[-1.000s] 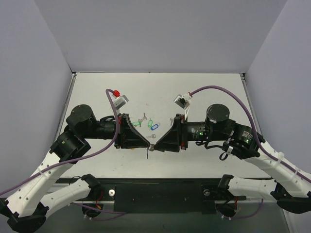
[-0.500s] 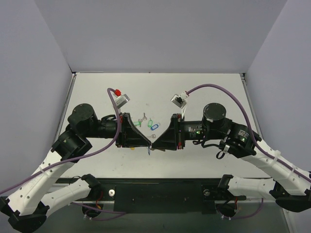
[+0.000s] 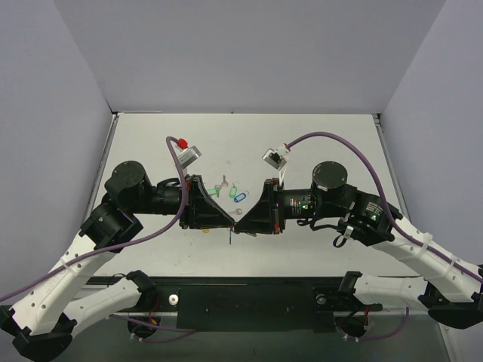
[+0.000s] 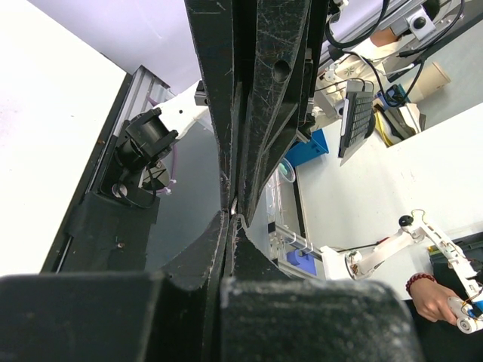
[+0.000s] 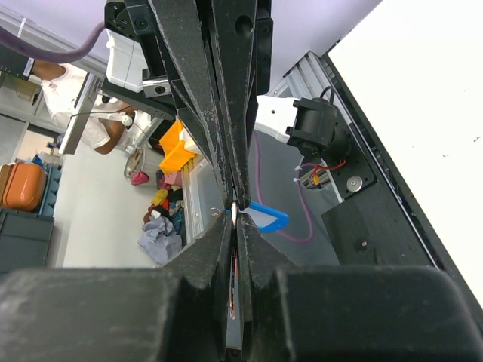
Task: Remove the keys from the keyring
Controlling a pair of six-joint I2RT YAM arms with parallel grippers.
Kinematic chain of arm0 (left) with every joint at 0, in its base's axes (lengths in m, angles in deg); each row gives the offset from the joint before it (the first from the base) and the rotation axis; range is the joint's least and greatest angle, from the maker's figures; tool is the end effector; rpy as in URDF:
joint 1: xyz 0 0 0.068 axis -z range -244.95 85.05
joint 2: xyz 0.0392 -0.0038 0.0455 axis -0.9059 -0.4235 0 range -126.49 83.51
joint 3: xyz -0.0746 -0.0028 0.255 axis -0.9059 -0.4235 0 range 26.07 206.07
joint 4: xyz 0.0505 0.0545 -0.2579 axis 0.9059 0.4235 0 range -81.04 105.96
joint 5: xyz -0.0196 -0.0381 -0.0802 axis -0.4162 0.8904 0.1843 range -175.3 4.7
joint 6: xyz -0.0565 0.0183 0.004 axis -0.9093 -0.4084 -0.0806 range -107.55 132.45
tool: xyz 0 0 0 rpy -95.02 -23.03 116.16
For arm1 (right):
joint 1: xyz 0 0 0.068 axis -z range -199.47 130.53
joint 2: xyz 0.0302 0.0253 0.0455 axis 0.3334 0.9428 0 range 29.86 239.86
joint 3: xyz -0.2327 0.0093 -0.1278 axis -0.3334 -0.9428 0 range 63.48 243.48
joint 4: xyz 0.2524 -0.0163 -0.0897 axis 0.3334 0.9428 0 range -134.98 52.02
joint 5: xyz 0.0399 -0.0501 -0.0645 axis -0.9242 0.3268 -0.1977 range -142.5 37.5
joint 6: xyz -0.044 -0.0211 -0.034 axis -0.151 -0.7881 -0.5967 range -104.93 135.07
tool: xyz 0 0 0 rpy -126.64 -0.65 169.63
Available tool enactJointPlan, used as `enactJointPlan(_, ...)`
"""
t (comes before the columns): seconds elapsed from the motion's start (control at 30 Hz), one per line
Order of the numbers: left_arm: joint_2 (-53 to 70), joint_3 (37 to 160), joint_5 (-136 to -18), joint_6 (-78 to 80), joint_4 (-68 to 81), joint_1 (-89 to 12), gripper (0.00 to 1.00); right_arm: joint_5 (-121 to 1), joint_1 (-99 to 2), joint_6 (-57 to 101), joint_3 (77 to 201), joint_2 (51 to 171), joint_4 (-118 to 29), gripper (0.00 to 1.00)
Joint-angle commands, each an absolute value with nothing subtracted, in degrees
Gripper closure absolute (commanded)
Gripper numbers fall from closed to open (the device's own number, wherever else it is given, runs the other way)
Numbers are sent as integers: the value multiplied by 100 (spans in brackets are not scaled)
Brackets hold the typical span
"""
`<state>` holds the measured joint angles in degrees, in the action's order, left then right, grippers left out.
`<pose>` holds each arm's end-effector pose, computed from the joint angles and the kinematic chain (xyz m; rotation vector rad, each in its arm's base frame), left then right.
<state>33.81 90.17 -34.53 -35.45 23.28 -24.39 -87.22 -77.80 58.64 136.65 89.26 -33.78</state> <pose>0.1187 -0.1459 0.4303 0.7139 1.7904 -1.8081 0.0996 0.2086 0.4577 -0.8029 1.6843 1.7897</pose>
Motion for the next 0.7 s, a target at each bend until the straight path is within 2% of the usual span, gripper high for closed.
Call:
enactJointPlan(0.0,3402,9120,-3537,-3580,1994,-2425,100,-8801,-7836,5902,13625,8884,-3699,100)
enactJointPlan(0.1,3402,9137,-3546,-3589,2029,-2416,97,-8810,-7827,5884,13625,8857,-3716,100)
enactJointPlan(0.13,3402,9155,-3581,-3580,2056,-2416,81,-8810,-7836,5884,13634,8840,-3707,100)
enactJointPlan(0.17,3402,9190,-3616,-3536,2134,-2416,74,-8810,-7827,5884,13643,8831,-3707,100)
enactJointPlan(0.2,3402,9208,-3651,-3519,2222,-2416,58,-8818,-7836,5875,13652,8831,-3699,100)
enactJointPlan(0.23,3402,9251,-3669,-3457,2258,-2416,53,-8810,-7827,5875,13669,8831,-3699,100)
enactJointPlan(0.37,3402,9339,-3722,-3334,2451,-2425,49,-8801,-7836,5866,13687,8805,-3672,100)
enactJointPlan(0.67,3446,9392,-3766,-3167,2741,-2434,50,-8810,-7836,5849,13731,8814,-3663,100)
